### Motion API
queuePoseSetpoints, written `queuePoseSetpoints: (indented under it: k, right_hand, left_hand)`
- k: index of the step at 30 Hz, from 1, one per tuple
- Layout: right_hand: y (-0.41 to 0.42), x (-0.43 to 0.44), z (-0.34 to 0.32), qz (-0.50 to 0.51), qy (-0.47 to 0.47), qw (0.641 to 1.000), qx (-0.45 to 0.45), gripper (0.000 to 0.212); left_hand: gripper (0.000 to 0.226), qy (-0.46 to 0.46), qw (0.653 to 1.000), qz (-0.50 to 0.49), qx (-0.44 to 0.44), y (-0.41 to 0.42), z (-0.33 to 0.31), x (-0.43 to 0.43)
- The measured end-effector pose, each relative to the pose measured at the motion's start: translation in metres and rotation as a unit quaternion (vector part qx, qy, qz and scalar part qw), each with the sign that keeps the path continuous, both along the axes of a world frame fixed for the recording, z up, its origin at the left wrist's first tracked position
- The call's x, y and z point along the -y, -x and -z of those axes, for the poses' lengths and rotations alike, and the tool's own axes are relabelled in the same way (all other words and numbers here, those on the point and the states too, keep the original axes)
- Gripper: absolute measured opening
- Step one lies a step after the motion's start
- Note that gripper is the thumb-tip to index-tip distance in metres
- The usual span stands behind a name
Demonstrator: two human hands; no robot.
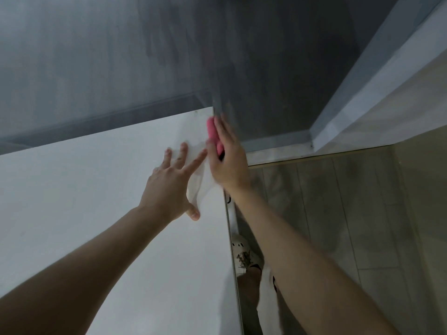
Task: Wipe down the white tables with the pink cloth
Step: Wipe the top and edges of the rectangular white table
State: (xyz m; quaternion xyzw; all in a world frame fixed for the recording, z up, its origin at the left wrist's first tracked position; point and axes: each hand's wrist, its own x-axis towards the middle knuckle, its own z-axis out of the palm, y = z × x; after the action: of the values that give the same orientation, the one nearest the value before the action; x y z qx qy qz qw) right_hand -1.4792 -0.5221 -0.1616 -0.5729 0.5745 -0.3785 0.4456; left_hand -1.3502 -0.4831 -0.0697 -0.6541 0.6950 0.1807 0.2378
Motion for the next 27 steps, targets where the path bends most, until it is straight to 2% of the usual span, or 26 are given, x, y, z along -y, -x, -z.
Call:
queuePoseSetpoints:
  k: [2,4,9,11,14,17,19,21,27]
  right_hand:
    - [-0.005,0.044,0.000,0.006,0.002,1.000,-0.022,0.058]
    - [-0.005,0.034,0.004,0.000,0.008,1.000,-0.023,0.059]
    - [0.019,-0.115,0.016,-0.028,0.040,0.998,0.031,0.061]
    - [0.022,-0.129,0.015,-0.024,0.028,0.999,0.036,0.059]
    - [0.011,-0.055,0.003,-0.014,0.018,0.999,0.038,0.055]
    - [0.000,0.039,-0.001,0.002,0.012,1.000,-0.013,0.055]
    - [-0.001,0.050,0.003,-0.005,0.018,0.999,-0.026,0.058]
    - [0.005,0.007,0.005,-0.019,0.015,1.000,-0.006,0.062]
    - [0.034,-0.197,0.005,-0.044,-0.001,0.998,0.049,0.063]
  left_hand:
    - [0.165,0.002,1.000,0.001,0.001,0.000,0.000,0.000]
    - [0.164,0.000,1.000,0.000,0.002,0.001,0.000,0.000]
    - [0.165,-0.003,1.000,-0.005,0.006,0.002,-0.001,0.000]
    - [0.164,-0.003,1.000,-0.006,0.006,0.003,0.000,0.001]
    - [0.166,0.000,1.000,-0.005,0.002,0.001,0.000,0.001]
    - [0.167,0.009,1.000,-0.004,-0.004,-0.001,0.000,0.001]
    - [0.167,0.012,1.000,-0.003,-0.009,-0.002,0.001,0.000]
    - [0.168,0.015,1.000,-0.003,-0.011,-0.003,0.002,0.000]
    - [0.168,0.021,1.000,-0.003,-0.015,-0.006,0.005,-0.001]
